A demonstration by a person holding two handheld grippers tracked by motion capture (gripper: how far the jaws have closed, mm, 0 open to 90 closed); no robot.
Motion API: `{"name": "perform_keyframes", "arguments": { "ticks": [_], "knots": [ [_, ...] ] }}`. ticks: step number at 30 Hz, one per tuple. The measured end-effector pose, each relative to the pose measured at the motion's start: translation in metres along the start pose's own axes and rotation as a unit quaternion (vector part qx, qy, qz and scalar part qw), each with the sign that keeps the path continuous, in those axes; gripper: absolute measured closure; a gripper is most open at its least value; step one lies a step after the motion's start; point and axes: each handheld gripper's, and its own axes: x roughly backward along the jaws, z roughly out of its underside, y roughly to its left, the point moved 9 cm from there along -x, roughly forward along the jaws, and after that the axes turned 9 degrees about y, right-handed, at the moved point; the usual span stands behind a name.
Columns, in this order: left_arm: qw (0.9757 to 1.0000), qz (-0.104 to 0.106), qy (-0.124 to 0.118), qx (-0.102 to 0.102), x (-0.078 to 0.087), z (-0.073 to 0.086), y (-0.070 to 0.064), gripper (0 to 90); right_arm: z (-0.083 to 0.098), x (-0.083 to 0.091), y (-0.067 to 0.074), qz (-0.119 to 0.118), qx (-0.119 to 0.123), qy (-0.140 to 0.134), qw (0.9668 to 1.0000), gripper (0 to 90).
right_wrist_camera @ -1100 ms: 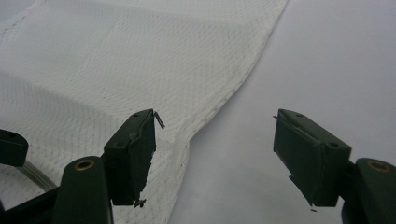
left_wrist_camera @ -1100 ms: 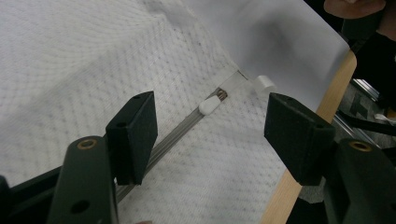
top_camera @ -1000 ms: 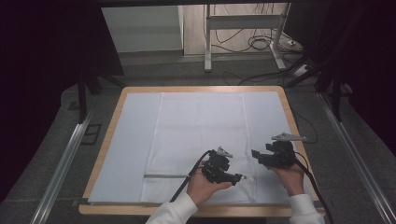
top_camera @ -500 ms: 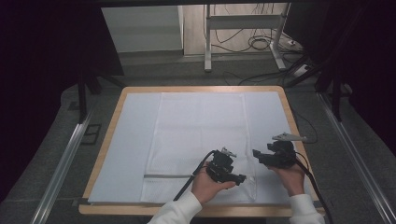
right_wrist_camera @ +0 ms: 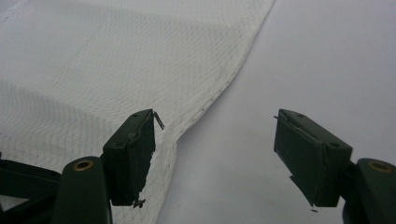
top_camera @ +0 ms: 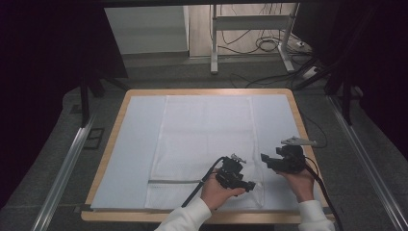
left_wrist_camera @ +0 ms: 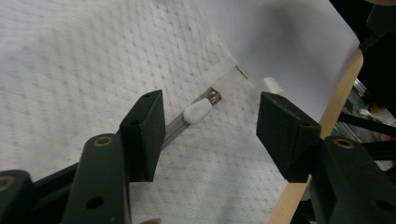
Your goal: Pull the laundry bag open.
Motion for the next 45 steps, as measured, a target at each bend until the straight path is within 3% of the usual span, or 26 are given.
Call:
{"name": "perform_keyframes", "arguments": {
  "ticks": [10,17,20,28,34,45],
  "knots": [
    [0.9999,0.010,0.005,0.003,-0.004,0.001,-0.002,44.4,-0.001,0.001,-0.001,0.005,0.001,-0.003,1.0000,28.9],
    [0.9994,0.033,0.007,0.010,-0.009,0.000,-0.006,45.2,-0.001,0.001,0.000,0.004,0.001,-0.003,1.0000,28.9],
    [0.9996,0.028,0.004,0.007,-0.010,0.000,-0.007,46.1,-0.001,0.001,-0.001,0.007,0.001,-0.003,1.0000,28.9],
    [0.9998,0.018,-0.004,0.010,-0.010,0.000,-0.002,58.8,-0.001,0.001,-0.001,0.007,0.001,-0.003,1.0000,28.9],
    [0.9994,0.030,0.000,0.017,-0.010,-0.002,0.000,64.4,-0.001,0.001,-0.001,0.006,0.001,-0.003,1.0000,28.9],
    [0.9998,0.018,-0.003,0.003,-0.012,-0.002,-0.001,72.2,0.000,0.000,-0.001,0.006,0.002,-0.001,1.0000,28.9]
  ]
}}
